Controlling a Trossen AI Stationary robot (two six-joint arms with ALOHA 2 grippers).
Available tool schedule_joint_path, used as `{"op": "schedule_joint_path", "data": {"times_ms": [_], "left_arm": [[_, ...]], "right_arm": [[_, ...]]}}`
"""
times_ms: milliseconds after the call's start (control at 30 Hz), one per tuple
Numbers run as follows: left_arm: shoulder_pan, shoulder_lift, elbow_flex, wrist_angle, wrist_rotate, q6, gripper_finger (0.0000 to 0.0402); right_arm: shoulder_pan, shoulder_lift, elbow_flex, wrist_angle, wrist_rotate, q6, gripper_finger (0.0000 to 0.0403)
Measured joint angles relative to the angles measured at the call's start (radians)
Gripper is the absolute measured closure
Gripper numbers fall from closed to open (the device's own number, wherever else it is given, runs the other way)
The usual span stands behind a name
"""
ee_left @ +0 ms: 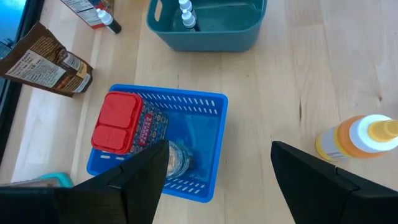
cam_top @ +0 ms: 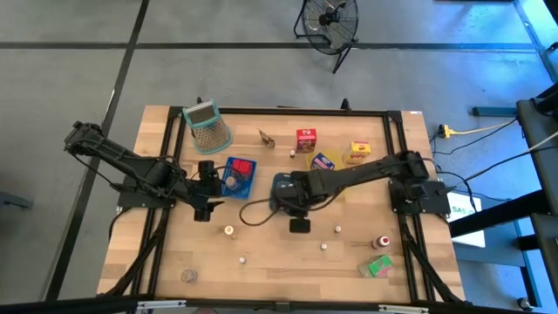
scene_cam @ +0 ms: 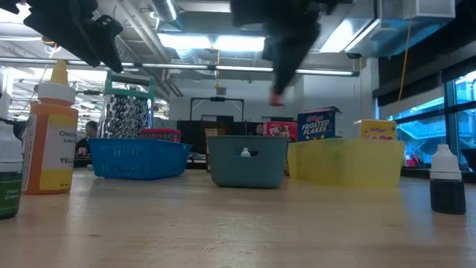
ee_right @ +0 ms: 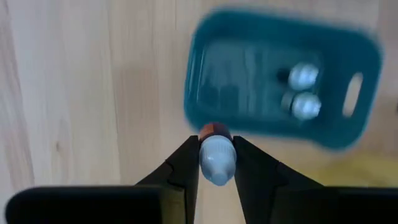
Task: Pick & Place Kitchen Items
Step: Put the small yellow food coloring into the green bin
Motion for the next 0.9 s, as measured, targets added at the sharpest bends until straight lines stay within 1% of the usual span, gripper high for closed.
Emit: {"op": "schedule_joint_path", "data": {"times_ms": [67,200,300,433,500,600,800,900], "left_arm": [[0.0,0.0,0.0,0.0,0.0,0.0,0.0123],[0.0,0.0,0.0,0.001,0.0,-0.005,0.0123],[0.0,0.0,0.0,0.001,0.0,-0.006,0.0123],[0.0,0.0,-0.013,0.006,-0.004,-0.007,0.0123],[0.0,0.0,-0.021,0.004,-0.008,-0.007,0.0123],[0.0,0.0,-0.036,0.016,-0.019,-0.014,0.0123],[0.0,0.001,-0.052,0.048,-0.023,-0.015,0.0123],[0.0,0.0,-0.052,0.05,-0.023,-0.013,0.0123]], "right_arm": [[-0.02,0.0,0.0,0.039,0.001,-0.03,0.0316],[-0.062,0.01,0.0,0.061,0.01,-0.06,0.0316],[-0.081,0.012,-0.025,0.095,0.012,-0.079,0.0317],[-0.083,0.012,-0.047,0.114,0.002,-0.087,0.0317],[-0.083,0.011,-0.069,0.14,-0.03,-0.087,0.0317],[-0.083,0.012,-0.103,0.166,-0.042,-0.087,0.0317],[-0.093,0.012,-0.179,0.238,-0.042,-0.094,0.0317],[-0.099,0.012,-0.193,0.251,-0.006,-0.081,0.0317]]}}
